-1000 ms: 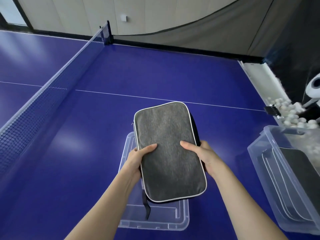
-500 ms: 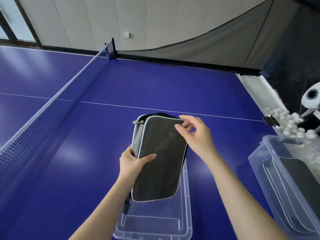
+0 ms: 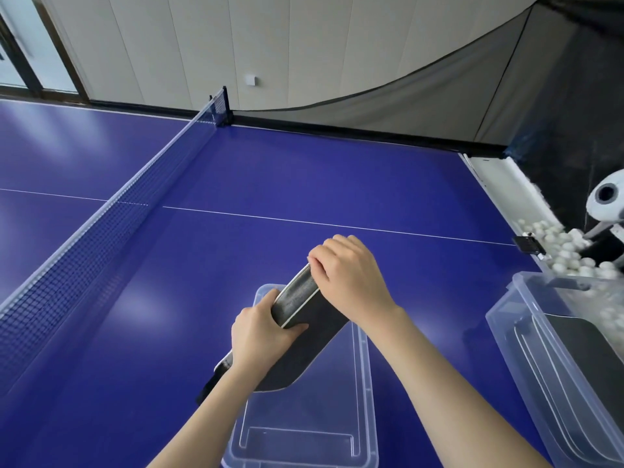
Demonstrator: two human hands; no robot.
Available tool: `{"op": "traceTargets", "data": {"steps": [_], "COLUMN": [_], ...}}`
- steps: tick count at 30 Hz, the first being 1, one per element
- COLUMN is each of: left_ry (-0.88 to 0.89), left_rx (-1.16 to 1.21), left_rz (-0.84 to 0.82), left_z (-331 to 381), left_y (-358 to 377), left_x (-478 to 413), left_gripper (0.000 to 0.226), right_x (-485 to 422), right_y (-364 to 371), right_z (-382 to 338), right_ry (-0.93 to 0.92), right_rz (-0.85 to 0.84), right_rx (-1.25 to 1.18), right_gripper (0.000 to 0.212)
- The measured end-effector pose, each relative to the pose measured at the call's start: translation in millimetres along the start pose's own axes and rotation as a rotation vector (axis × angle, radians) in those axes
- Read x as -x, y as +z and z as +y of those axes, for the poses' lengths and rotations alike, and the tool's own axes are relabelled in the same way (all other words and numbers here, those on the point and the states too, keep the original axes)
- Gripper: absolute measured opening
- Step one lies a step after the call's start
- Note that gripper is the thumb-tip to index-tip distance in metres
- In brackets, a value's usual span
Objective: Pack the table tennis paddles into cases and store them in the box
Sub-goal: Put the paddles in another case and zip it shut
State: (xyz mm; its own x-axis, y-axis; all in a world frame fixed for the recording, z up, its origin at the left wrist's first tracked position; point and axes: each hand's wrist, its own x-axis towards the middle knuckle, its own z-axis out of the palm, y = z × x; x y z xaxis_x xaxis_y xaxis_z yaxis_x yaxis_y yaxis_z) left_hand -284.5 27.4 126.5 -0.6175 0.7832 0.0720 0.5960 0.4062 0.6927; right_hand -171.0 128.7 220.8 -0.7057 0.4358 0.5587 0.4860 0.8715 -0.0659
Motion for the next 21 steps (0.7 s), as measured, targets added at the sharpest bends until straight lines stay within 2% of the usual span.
{"op": "traceTargets", "data": {"steps": [5,9,15,19,21], "left_ry": [-0.005,-0.002,0.006,0.025,0.031], "left_rx": [-0.014,-0.005,0.055,0.133,0.194], "left_rz": [-0.013,-0.015,-0.020,-0.062,-0.059], "left_z": [-1,-2,0,8,9], "left_y": [1,3,-2,-9,-14], "left_x": [1,3,1,0,0], "left_gripper": [0.045,0.042,0.041,0.042,0.040], "right_x": [1,3,1,7,18], "right_y": [-4,-2,-12,-15,-12], "right_z": [16,22,54,86,100], "right_ry": [0.162,0.269,0.591,0.856,0.986], "right_rz": [-0.147,-0.182,-0.117,-0.217,-0.275], "right_rx": [-0.155,-0.235,-0.345,-0.522,-0.533], "right_gripper": [0.015,0.013,0.016,0.016,0.017]}}
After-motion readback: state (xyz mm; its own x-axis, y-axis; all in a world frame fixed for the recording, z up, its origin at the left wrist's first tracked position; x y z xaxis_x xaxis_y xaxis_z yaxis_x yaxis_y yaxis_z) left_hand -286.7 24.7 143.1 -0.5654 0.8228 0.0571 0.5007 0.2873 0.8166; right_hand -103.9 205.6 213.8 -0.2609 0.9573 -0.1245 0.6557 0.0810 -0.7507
